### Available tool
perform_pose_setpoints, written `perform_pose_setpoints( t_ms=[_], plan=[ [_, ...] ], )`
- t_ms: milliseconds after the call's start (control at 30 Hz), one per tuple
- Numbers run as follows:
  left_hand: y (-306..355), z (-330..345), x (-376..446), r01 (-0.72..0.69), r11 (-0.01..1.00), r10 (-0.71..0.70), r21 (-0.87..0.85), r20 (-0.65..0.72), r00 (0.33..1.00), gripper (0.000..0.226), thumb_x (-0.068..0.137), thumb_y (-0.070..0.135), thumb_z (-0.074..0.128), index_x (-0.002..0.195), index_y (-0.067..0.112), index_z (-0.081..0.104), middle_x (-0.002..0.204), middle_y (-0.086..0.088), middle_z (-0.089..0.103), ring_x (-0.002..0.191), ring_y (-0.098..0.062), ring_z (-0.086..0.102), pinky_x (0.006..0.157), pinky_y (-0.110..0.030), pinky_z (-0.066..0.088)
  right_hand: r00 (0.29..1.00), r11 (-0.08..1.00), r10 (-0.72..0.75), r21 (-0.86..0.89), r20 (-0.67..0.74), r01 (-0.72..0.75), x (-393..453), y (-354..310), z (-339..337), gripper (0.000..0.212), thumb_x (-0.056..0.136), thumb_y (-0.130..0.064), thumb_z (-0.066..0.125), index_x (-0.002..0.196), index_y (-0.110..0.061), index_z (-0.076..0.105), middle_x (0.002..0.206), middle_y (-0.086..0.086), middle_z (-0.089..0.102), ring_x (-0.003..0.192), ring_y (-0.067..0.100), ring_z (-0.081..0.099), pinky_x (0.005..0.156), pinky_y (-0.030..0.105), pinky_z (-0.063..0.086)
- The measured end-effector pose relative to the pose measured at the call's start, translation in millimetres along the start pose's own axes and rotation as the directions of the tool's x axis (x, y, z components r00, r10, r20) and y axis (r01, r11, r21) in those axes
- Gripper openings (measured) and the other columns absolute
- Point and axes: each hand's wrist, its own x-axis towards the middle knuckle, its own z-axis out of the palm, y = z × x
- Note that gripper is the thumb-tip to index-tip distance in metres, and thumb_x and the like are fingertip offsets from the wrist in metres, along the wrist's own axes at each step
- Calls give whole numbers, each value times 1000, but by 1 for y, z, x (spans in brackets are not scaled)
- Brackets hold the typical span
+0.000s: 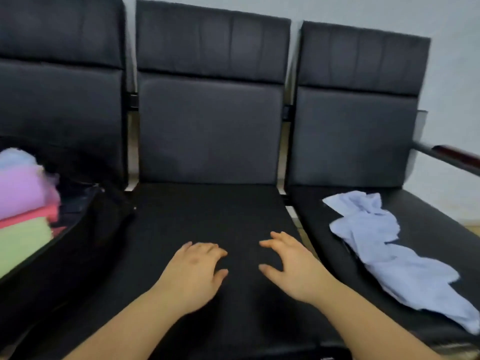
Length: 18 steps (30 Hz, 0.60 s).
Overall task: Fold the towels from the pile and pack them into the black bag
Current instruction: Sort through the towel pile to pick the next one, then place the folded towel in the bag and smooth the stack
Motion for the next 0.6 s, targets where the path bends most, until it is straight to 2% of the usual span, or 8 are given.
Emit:
perform_pose_setpoints(
  t_ms=[67, 167, 267, 333, 400, 433, 500, 600],
  plan=[
    [26, 13, 12, -71, 997, 70, 3, 73, 995, 48, 99, 47, 36, 144, 33, 33, 153, 12, 28, 141, -4, 22, 117, -24, 9, 992, 992, 124, 4, -28, -124, -22, 44, -13, 57, 91, -46, 56, 143, -30, 38, 156, -4, 24, 146, 11, 16, 116, 25, 15],
    [63, 22, 39, -124, 988, 134, -89, 117, 984, 46, 98, 47, 40, 142, 33, 37, 151, 14, 31, 140, -5, 26, 114, -21, 16, 943, 940, 321, 152, -90, -306, -45, 93, -38, 56, 89, -41, 61, 139, -23, 44, 146, -4, 37, 135, 12, 36, 107, 21, 28],
    [98, 31, 70, -166, 970, 190, -179, 126, 974, 44, 97, 47, 44, 139, 35, 40, 148, 17, 32, 137, -4, 29, 113, -20, 22, 849, 871, 479, 241, -223, -428, -55, 133, -59, 47, 85, -43, 61, 125, -19, 56, 132, -3, 52, 120, 16, 49, 95, 24, 36],
    [122, 36, 88, -177, 950, 217, -259, 139, 966, 41, 95, 48, 47, 135, 37, 44, 145, 19, 34, 134, -2, 33, 111, -19, 26, 780, 820, 570, 243, -258, -518, -60, 158, -65, 55, 79, -52, 51, 119, -16, 58, 127, 3, 56, 116, 19, 51, 90, 27, 37],
    [147, 44, 105, -200, 922, 256, -331, 135, 957, 39, 94, 45, 50, 132, 36, 47, 137, 20, 38, 129, 0, 37, 105, -15, 28, 727, 772, 635, 209, -259, -600, -64, 179, -69, 60, 86, -52, 50, 134, -17, 48, 140, 7, 45, 133, 21, 36, 102, 28, 29],
    [160, 48, 112, -205, 906, 271, -371, 133, 954, 39, 94, 43, 51, 132, 36, 47, 132, 21, 38, 126, 1, 39, 102, -13, 28, 698, 742, 671, 220, -250, -634, -66, 188, -70, 67, 89, -51, 53, 143, -18, 36, 150, 10, 31, 142, 23, 22, 109, 29, 23],
    [185, 57, 126, -184, 870, 271, -458, 130, 954, 41, 94, 40, 54, 133, 33, 47, 127, 19, 39, 118, 3, 39, 97, -11, 28, 643, 681, 731, 287, -228, -673, -67, 199, -72, 85, 87, -56, 57, 152, -23, 14, 159, 13, 0, 147, 27, 1, 115, 38, 19],
    [215, 72, 148, -155, 835, 256, -528, 124, 959, 43, 93, 36, 56, 134, 27, 47, 130, 13, 42, 117, 2, 39, 94, -11, 27, 603, 631, 772, 358, -202, -688, -69, 209, -69, 91, 85, -59, 57, 153, -26, 5, 158, 9, -17, 147, 30, 0, 113, 45, 24]
  ],
)
